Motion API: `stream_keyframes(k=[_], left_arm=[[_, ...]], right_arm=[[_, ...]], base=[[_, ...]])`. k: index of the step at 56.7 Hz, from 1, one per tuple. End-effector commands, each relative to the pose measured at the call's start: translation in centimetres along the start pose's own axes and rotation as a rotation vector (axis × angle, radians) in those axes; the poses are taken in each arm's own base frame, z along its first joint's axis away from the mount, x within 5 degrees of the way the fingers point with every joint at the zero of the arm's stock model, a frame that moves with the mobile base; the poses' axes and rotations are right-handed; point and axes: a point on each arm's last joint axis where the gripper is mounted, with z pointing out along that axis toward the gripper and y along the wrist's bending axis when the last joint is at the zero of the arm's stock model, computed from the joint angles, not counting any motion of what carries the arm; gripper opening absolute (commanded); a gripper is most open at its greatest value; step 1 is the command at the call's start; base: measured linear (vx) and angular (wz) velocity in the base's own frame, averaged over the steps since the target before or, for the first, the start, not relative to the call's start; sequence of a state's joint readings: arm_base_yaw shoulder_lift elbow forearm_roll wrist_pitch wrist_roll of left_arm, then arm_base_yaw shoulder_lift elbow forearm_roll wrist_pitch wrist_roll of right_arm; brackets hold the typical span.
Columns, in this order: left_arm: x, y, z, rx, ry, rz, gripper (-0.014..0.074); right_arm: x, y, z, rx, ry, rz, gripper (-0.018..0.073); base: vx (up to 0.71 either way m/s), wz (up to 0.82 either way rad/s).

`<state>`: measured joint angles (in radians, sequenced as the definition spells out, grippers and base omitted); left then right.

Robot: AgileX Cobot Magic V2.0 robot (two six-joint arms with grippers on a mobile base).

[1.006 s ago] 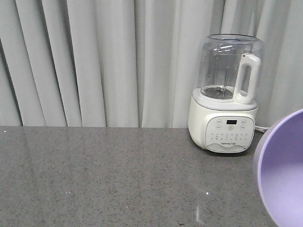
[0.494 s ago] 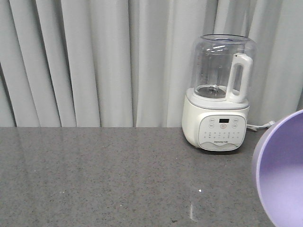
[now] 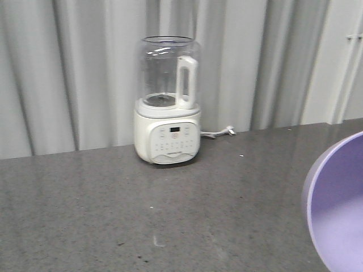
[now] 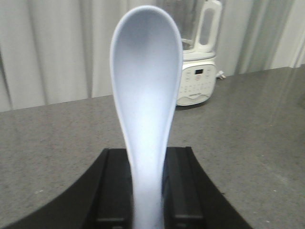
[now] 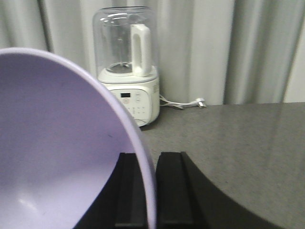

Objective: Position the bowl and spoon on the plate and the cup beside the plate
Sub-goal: 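Drive the base, carrying spoon and bowl, to the pale blue plate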

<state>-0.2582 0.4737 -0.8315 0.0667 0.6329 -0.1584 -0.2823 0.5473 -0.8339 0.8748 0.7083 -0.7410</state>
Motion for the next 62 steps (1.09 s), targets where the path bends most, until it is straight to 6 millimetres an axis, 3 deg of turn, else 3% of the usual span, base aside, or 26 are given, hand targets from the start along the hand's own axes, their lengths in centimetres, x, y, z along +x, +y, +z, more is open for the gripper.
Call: stream_keyframes(k=[1, 62], left_arm=[[-1.38, -0.22, -0.16, 0.021, -0.1, 0.002, -0.0006], [-1.38, -0.22, -0.16, 0.021, -0.1, 0.002, -0.0006]], right_arm=[[-1.34, -0.18, -0.18, 0.028, -0.085, 0.016, -0.0009], [-1.32, -0.16, -0.18, 0.026, -0.083, 0.016, -0.0009]], base=[[-0.15, -0.67], [-0.14, -0.71]])
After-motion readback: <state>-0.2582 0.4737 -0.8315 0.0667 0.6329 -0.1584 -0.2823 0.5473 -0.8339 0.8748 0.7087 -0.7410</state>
